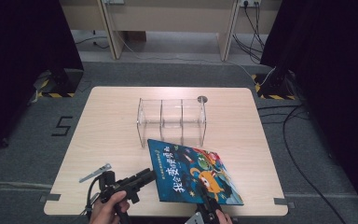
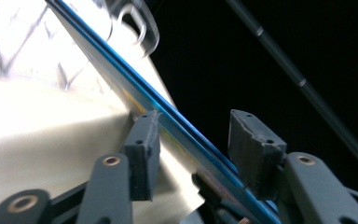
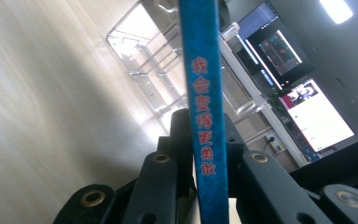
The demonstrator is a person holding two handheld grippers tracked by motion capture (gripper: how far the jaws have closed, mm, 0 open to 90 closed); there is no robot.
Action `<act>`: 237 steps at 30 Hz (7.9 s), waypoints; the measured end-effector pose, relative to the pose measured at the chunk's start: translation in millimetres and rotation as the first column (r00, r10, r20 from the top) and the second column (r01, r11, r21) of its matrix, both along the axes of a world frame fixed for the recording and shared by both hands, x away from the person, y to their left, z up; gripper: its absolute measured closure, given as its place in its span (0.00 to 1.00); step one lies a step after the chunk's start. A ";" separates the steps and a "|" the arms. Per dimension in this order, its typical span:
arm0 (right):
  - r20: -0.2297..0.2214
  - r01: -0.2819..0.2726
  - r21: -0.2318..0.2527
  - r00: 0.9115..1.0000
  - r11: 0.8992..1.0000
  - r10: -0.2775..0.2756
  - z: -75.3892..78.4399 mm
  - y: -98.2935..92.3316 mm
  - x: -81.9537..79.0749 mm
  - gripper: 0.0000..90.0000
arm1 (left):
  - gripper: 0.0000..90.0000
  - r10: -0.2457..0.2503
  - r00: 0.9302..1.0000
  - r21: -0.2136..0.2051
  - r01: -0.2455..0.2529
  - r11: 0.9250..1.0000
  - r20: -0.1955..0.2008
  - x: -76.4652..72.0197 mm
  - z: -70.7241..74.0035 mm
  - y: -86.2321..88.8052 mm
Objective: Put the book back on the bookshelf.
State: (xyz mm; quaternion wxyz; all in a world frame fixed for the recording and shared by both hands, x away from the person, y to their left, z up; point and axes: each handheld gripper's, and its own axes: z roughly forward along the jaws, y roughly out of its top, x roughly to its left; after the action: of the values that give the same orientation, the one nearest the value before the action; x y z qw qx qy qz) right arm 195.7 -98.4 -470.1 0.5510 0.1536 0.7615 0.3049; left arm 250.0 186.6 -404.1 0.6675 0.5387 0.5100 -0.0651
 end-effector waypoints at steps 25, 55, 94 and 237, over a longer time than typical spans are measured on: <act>-0.050 -0.024 0.331 0.998 0.943 0.044 58.2 -73.1 13.7 0.93 | 0.41 0.101 0.995 0.614 -0.097 0.783 0.028 56.2 -114.9 75.9; -0.154 -0.093 0.798 0.924 0.595 0.351 76.9 -134.8 51.2 0.93 | 0.35 0.094 0.995 0.710 -0.096 0.697 0.043 69.3 -119.5 94.1; -0.055 -0.094 0.830 0.967 0.550 0.248 92.3 -83.7 95.6 0.93 | 0.35 0.078 0.996 0.710 -0.086 0.699 0.044 70.4 -119.5 96.5; -0.204 0.112 0.793 0.975 0.599 0.087 34.9 -56.7 174.7 0.73 | 0.27 0.015 0.998 0.789 -0.063 0.612 0.069 67.1 -119.7 85.9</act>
State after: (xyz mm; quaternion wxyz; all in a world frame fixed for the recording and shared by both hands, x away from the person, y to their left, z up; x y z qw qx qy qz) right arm 370.4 -155.2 -435.2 0.3373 0.4223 0.5995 0.5903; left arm 317.1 272.5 -523.8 0.3773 0.7678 0.4794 0.1955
